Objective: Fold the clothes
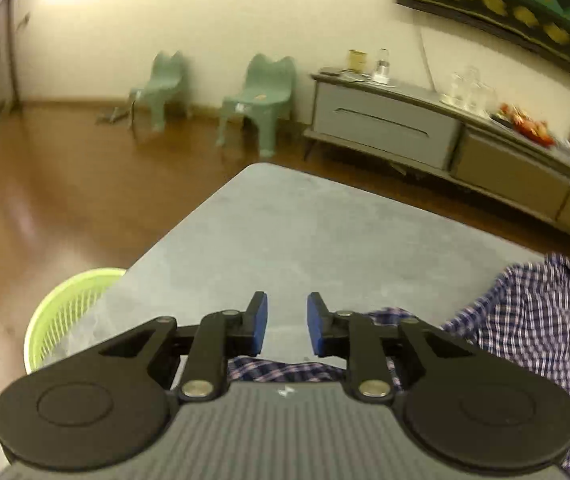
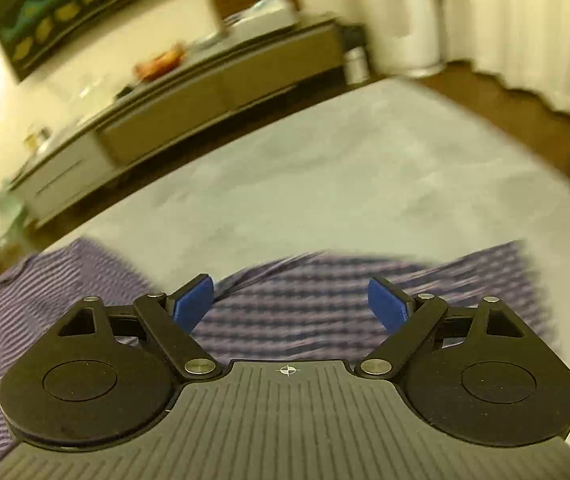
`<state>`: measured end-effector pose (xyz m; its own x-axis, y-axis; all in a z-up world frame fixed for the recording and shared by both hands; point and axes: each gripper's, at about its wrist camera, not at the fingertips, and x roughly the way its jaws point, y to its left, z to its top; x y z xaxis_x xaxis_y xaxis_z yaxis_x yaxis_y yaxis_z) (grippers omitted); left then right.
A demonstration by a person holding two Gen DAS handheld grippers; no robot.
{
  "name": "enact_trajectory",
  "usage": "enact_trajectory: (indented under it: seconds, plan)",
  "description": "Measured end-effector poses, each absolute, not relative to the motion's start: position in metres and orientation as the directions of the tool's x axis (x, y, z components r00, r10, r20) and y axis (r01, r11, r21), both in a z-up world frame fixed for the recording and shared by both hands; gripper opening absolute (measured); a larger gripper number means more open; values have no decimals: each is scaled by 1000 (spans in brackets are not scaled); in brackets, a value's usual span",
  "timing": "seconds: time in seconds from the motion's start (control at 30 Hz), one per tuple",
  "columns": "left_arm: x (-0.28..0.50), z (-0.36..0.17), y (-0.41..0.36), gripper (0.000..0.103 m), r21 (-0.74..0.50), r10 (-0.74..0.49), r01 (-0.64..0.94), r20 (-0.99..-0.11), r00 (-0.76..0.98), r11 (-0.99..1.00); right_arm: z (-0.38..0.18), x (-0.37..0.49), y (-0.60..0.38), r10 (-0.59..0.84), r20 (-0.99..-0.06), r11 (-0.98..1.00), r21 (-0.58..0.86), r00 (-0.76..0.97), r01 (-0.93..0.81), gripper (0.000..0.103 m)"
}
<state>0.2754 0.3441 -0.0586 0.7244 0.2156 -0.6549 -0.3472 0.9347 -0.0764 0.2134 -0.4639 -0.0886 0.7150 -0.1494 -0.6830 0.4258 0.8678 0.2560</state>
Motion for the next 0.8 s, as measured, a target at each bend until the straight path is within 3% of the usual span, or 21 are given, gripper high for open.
enact_trajectory:
  seconds: [0.17,0.3,0.37,0.5,0.53,0.57,0.6,0.7,0.8]
  plan:
    - [263,-41,316,24,-71,141,-237,-627,766,969,-95,177,-516,-322,-698,833,112,639,542,92]
    - [249,-33,272,25,-53,61,-120,-621,782,991,-121,174,-533,-279,-726,851,117,628,512,89]
    - [236,-26,251,25,-83,-5,-57,-609,793,995,-134,172,-541,-257,-740,859,120,622,497,80]
    - [198,-13,218,30,-142,-101,24,-564,820,990,-147,178,-540,-227,-741,893,100,632,438,44]
    - [191,-16,215,31,-151,-106,24,-564,819,988,-147,180,-537,-215,-734,903,102,645,418,20]
    - [183,-18,213,31,-160,-111,23,-565,818,987,-141,178,-532,-208,-717,914,101,665,394,12]
    - [176,-21,210,31,-169,-116,23,-566,816,985,-130,171,-521,-227,-682,932,55,696,358,11]
    - [153,-28,203,36,-197,-132,22,-567,813,980,-86,121,-466,-280,-442,942,-297,852,156,11]
    - [131,-35,195,38,-224,-148,20,-568,809,974,-117,43,-411,-260,-226,620,-784,939,-17,12]
